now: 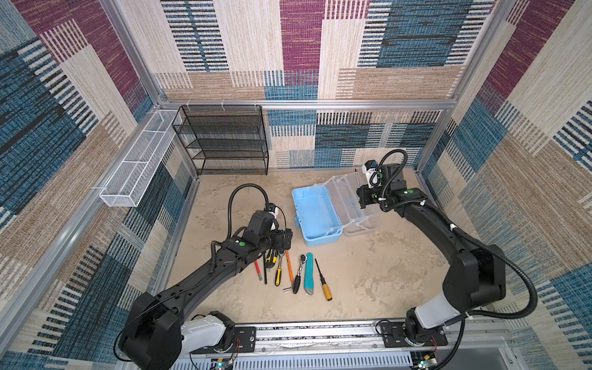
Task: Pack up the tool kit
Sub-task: 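Lower the screwdriver into the blue box and open the right gripper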
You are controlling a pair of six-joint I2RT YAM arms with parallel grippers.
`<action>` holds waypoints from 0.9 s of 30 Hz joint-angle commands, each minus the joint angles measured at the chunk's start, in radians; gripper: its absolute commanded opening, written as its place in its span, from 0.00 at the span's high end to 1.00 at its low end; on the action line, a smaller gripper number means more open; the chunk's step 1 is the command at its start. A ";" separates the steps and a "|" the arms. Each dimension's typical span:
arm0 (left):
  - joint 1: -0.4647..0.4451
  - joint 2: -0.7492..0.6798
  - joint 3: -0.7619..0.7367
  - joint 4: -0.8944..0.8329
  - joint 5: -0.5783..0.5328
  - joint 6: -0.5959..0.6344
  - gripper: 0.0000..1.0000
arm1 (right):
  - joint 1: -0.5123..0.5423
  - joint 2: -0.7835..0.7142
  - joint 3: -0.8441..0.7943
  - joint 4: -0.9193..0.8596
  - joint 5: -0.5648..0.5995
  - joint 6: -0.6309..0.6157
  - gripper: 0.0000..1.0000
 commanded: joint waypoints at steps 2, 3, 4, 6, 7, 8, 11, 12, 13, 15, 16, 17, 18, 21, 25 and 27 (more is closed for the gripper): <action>-0.001 -0.003 0.009 -0.014 -0.010 0.041 0.01 | -0.015 0.071 0.061 -0.030 0.081 -0.086 0.94; 0.000 -0.003 0.009 -0.016 -0.011 0.043 0.01 | -0.019 0.086 0.071 -0.036 0.096 -0.093 0.94; 0.000 -0.006 0.009 -0.017 -0.013 0.044 0.01 | -0.023 0.104 0.081 -0.042 0.108 -0.101 0.94; 0.000 -0.005 0.007 -0.018 -0.014 0.047 0.01 | -0.032 0.129 0.093 -0.045 0.122 -0.109 0.94; -0.001 -0.003 0.009 -0.020 -0.015 0.047 0.01 | -0.034 0.139 0.096 -0.044 0.120 -0.110 0.94; 0.000 -0.003 0.010 -0.019 -0.017 0.047 0.01 | -0.036 0.149 0.100 -0.044 0.122 -0.115 0.94; 0.000 0.002 0.011 -0.021 -0.018 0.047 0.01 | -0.038 0.174 0.108 -0.044 0.114 -0.116 0.93; 0.000 0.002 0.011 -0.019 -0.018 0.047 0.01 | -0.038 0.181 0.110 -0.045 0.096 -0.115 0.93; -0.001 0.007 0.012 -0.019 -0.019 0.045 0.01 | -0.037 0.188 0.112 -0.047 0.074 -0.111 0.93; 0.000 0.013 0.017 -0.021 -0.021 0.042 0.01 | -0.037 0.193 0.109 -0.045 0.041 -0.101 0.92; -0.001 0.016 0.020 -0.022 -0.021 0.041 0.01 | -0.037 0.193 0.106 -0.042 0.035 -0.099 0.91; -0.001 0.019 0.021 -0.023 -0.021 0.040 0.01 | -0.037 0.192 0.104 -0.039 0.033 -0.097 0.91; -0.001 0.019 0.021 -0.023 -0.021 0.039 0.01 | -0.037 0.192 0.103 -0.037 0.036 -0.098 0.89; -0.001 0.023 0.022 -0.020 -0.018 0.039 0.01 | -0.037 0.196 0.106 -0.041 0.047 -0.100 0.84; -0.001 0.026 0.024 -0.019 -0.013 0.035 0.01 | -0.038 0.210 0.112 -0.046 0.032 -0.087 0.81; -0.001 0.028 0.023 -0.019 -0.014 0.031 0.01 | -0.037 0.213 0.113 -0.047 0.010 -0.074 0.79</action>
